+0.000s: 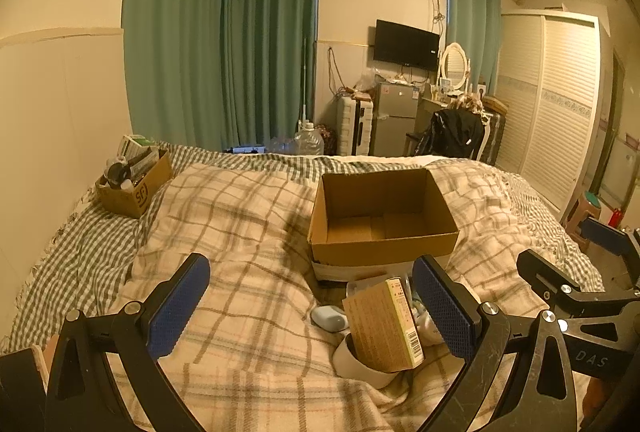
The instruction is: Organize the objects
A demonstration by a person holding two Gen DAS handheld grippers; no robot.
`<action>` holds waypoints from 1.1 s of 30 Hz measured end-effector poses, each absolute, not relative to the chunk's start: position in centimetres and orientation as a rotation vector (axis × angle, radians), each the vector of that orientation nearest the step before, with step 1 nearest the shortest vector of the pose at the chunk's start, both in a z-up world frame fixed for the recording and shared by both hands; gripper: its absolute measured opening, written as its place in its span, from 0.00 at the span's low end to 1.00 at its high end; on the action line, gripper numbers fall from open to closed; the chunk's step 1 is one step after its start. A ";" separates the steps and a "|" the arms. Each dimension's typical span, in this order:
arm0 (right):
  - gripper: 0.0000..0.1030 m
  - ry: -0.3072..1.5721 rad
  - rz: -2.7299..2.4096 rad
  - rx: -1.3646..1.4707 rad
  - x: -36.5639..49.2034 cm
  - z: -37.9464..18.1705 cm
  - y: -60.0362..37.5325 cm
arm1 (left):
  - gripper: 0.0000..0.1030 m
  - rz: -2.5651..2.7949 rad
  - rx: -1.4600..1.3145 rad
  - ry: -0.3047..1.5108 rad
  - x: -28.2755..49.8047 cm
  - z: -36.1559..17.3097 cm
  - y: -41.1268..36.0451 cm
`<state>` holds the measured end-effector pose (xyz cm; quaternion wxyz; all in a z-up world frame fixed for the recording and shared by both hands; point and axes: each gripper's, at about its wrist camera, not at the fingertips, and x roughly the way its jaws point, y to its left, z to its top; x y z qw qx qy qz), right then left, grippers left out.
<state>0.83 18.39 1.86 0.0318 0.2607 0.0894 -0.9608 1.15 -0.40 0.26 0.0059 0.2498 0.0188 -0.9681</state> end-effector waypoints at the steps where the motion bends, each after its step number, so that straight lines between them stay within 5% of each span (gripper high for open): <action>1: 1.00 0.275 -2.958 0.804 0.8 1.9 18.4 | 1.00 -3.031 0.781 0.057 1.1 0.3 -0.4; 11: 1.00 0.315 -2.920 0.890 -0.6 0.6 18.0 | 1.00 -3.010 0.855 0.111 0.2 -0.9 -1.3; 25: 0.92 0.393 -2.712 1.266 -6.2 -8.7 16.9 | 1.00 -2.905 1.075 0.065 -2.7 -6.4 -0.5; 27: 0.84 0.367 -2.683 1.302 -6.7 -9.4 17.0 | 1.00 -2.902 1.090 0.055 -2.9 -6.8 -0.2; 29: 0.57 0.335 -2.644 1.346 -6.9 -10.1 17.2 | 1.00 -2.896 1.105 0.045 -3.0 -7.0 0.2; 33: 0.31 0.285 -2.630 1.344 -6.6 -9.8 18.2 | 1.00 -2.884 1.126 0.026 -3.2 -7.2 0.9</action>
